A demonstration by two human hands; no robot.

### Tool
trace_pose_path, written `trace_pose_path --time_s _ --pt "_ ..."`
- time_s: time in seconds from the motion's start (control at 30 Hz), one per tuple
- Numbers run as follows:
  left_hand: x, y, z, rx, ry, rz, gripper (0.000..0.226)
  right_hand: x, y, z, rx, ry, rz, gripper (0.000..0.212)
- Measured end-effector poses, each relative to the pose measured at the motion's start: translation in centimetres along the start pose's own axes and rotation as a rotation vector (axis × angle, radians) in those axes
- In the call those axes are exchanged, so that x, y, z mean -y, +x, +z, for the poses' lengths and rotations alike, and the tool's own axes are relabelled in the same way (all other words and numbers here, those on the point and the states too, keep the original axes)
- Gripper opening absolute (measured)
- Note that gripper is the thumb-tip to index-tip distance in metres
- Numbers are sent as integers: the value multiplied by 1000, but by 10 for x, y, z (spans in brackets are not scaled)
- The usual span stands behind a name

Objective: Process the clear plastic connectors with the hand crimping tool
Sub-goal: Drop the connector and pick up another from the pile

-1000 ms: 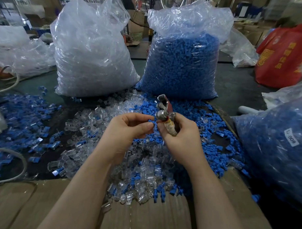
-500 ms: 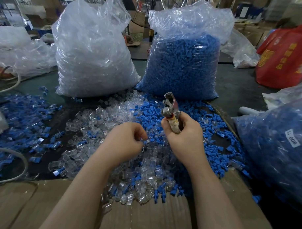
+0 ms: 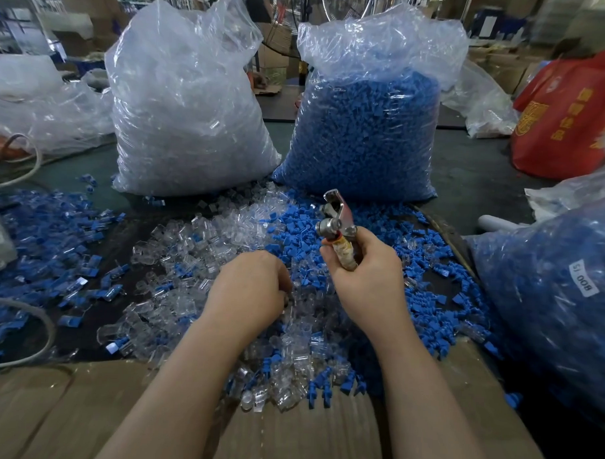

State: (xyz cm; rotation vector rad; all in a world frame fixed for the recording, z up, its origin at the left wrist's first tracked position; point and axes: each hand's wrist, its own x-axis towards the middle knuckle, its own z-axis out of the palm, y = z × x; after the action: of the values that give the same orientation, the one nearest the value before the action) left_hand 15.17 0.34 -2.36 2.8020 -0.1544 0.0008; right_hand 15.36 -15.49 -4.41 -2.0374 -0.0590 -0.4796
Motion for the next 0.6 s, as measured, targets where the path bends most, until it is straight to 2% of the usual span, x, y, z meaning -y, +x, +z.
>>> trace_pose_path --time_s 0.13,0.2,0.33,0.43,0.6 --pt "-3 -1 4 -13 78 101 11 -1 0 0 -5 -30 -5 18" --pt "-3 0 6 -16 100 123 11 0 -1 0 1 -38 -7 18" --pt "-2 1 9 -21 27 124 2 1 -2 0 10 -49 -12 18" --pt "2 1 7 -68 -278 16 14 2 -2 0 21 -19 1 14" --pt "3 1 1 -186 -866 -76 17 2 -1 -3 50 51 4 11"
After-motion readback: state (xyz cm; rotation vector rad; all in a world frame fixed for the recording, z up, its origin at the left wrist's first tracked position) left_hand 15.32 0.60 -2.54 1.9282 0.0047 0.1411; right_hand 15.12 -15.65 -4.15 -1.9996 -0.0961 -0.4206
